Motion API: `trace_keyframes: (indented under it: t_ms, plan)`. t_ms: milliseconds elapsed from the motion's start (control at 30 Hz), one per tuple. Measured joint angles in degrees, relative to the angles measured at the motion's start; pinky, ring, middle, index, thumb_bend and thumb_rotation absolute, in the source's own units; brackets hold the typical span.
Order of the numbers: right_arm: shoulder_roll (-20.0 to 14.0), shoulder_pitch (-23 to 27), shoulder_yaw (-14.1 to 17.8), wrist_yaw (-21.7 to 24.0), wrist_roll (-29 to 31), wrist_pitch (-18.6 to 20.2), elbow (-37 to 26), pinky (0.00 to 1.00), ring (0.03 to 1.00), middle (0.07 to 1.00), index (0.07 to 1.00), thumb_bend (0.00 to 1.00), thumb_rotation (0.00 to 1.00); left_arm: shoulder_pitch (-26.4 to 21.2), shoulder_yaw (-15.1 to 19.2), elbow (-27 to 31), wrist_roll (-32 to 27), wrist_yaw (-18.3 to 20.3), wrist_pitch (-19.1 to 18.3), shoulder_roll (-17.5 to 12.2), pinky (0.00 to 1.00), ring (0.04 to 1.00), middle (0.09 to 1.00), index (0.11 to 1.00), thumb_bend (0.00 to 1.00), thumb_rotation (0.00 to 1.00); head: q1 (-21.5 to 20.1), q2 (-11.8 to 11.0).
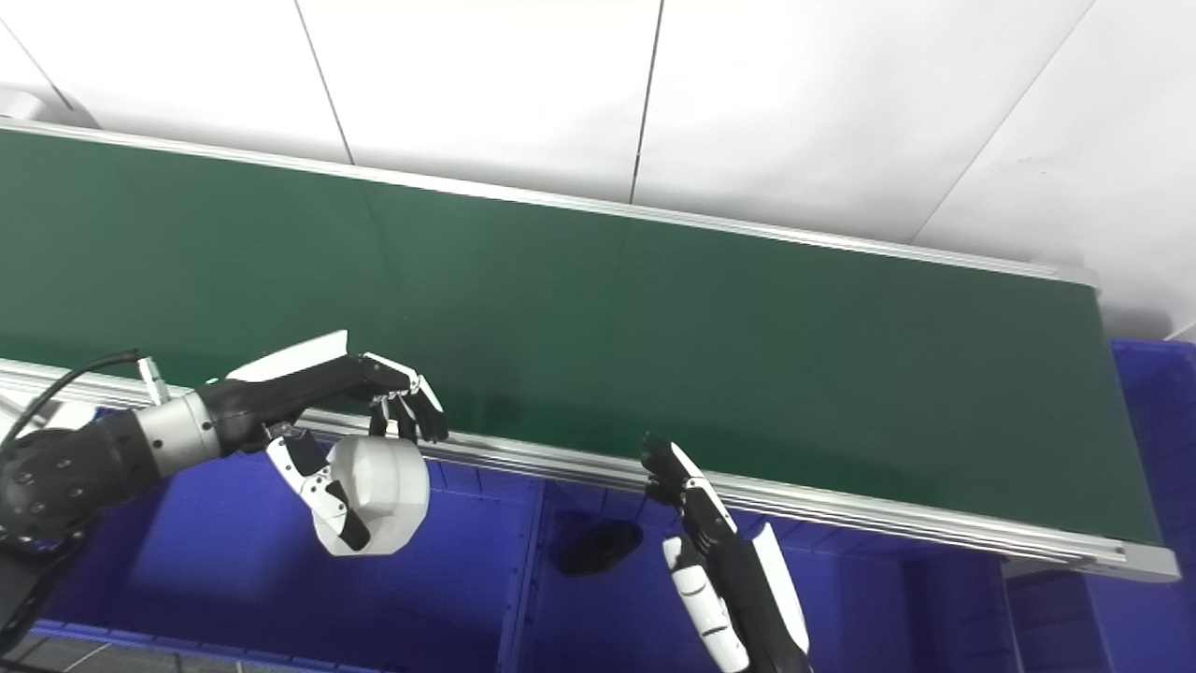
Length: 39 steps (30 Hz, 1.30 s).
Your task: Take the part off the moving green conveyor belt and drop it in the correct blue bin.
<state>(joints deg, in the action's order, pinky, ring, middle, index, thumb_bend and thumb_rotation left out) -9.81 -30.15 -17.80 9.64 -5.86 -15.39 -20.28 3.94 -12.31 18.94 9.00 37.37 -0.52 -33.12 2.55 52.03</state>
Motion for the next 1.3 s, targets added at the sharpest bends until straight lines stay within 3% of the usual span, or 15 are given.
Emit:
trace_keyframes:
  t_ms: [167,300,500,667,767,800,833,867,1000,1067,1167,1300]
  plan:
    - [0.33,-0.1,0.02,-0.05,-0.59,0.0,-0.02,0.86,0.916,0.936,0.916,0.4,1.0,-0.84,-1.87,-9.97,-1.93,0.0,10.22,1.29,0.4,0.516,0.622,0.559,0.42,0.0,-0.35,-0.18]
    - [0.49,-0.19,0.14,-0.05,-0.23,0.0,-0.01,0.87,0.918,0.937,0.917,0.41,1.0,-1.0,-3.05,-14.35,-2.29,0.09,14.89,1.64,0.41,0.515,0.629,0.559,0.42,0.0,-0.35,-0.09]
    - [0.51,-0.14,0.27,-0.05,-0.08,0.0,-0.01,0.87,0.918,0.937,0.918,0.41,1.0,-1.03,-3.06,-14.78,-2.31,0.09,17.9,1.57,0.41,0.511,0.629,0.565,0.42,0.0,-0.35,0.09]
    - [0.56,-0.05,0.42,-0.03,0.05,0.0,-0.01,0.86,0.916,0.932,0.915,0.41,1.0,-0.87,-3.47,-17.25,-2.29,0.46,18.29,1.45,0.39,0.504,0.655,0.588,0.42,0.0,-0.44,0.35]
    - [0.56,0.04,0.55,-0.01,0.08,0.0,-0.06,0.86,0.914,0.93,0.914,0.41,1.0,-0.87,-3.76,-17.2,-2.3,1.14,18.16,1.1,0.36,0.461,0.658,0.627,0.48,0.0,-0.44,0.35]
    - [0.57,0.04,0.6,-0.01,0.08,0.01,-0.16,0.86,0.915,0.931,0.914,0.41,1.0,-0.87,-3.8,-17.12,-2.38,1.49,17.88,0.89,0.36,0.442,0.667,0.656,0.65,0.0,-0.44,0.44]
    - [0.57,0.03,0.62,-0.01,0.1,0.01,-0.23,0.86,0.915,0.931,0.914,0.41,1.0,-0.85,-3.83,-16.95,-2.62,1.86,17.27,0.58,0.38,0.465,0.677,0.684,0.69,0.03,-0.44,0.44]
    - [0.58,0.03,0.62,-0.01,0.12,0.01,-0.28,0.87,0.915,0.931,0.914,0.41,1.0,-0.81,-3.82,-16.78,-3.25,2.23,16.96,0.21,0.44,0.533,0.703,0.722,0.72,0.12,-0.44,0.61]
    - [0.54,0.02,0.63,0.05,0.16,0.0,-0.46,0.87,0.919,0.933,0.916,0.4,1.0,-0.72,-3.87,-15.71,-5.19,3.7,17.1,-0.86,0.79,0.833,0.838,0.832,0.74,0.47,-0.35,0.88]
    - [0.54,0.0,0.62,0.07,0.6,0.0,-0.48,0.87,0.92,0.934,0.916,0.39,1.0,-0.48,-4.05,-14.78,-5.45,4.31,17.37,-1.62,0.83,0.873,0.861,0.844,0.75,0.5,-0.35,0.88]
    - [0.47,-0.04,0.63,0.09,0.9,0.01,-0.6,0.87,0.92,0.936,0.918,0.41,1.0,-0.25,-4.05,-13.88,-6.07,4.66,17.39,-2.45,0.98,0.941,0.906,0.871,0.76,0.56,-0.44,1.05]
    - [0.37,-0.27,0.63,0.12,0.89,0.02,-1.59,0.86,0.916,0.934,0.915,0.41,1.0,0.44,-4.24,-13.39,-6.06,4.7,17.23,-2.56,1.0,0.961,0.925,0.884,0.78,0.56,-0.44,1.32]
